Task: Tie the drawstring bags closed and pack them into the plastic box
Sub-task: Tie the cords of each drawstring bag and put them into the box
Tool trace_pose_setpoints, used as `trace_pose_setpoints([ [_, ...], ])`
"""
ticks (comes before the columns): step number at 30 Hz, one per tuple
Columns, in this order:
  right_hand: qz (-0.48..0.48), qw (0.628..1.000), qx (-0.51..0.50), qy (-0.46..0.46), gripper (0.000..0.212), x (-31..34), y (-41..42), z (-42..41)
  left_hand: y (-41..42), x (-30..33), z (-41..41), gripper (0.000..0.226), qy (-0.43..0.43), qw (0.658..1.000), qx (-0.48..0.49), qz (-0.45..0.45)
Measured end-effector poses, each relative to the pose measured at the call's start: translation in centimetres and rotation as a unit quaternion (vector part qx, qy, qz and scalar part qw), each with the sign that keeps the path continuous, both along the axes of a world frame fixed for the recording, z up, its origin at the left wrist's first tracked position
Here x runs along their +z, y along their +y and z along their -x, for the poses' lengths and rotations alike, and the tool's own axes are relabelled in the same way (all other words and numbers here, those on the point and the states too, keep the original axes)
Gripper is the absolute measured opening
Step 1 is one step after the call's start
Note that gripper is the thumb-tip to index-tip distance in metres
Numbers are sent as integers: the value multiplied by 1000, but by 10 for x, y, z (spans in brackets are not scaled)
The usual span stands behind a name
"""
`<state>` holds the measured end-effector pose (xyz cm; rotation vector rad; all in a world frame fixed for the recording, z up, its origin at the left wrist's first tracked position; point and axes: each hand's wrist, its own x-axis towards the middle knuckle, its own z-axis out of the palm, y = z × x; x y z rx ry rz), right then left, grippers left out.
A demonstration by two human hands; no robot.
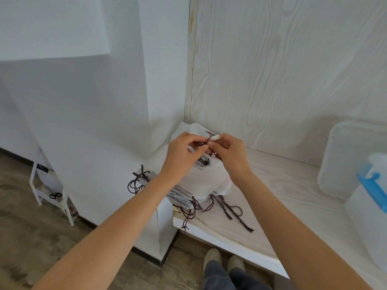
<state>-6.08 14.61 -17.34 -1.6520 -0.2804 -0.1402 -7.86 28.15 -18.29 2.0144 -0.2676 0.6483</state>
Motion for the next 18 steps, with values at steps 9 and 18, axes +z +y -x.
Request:
trace_pose_setpoints([
  [9, 14, 1000, -5, -3, 5, -1, 0, 0, -2, 3, -2, 8, -2, 1000, 28, 13],
  [18, -3, 1000, 14, -2, 4, -1, 0, 2, -11, 8, -8, 8, 101, 985, 40, 137],
])
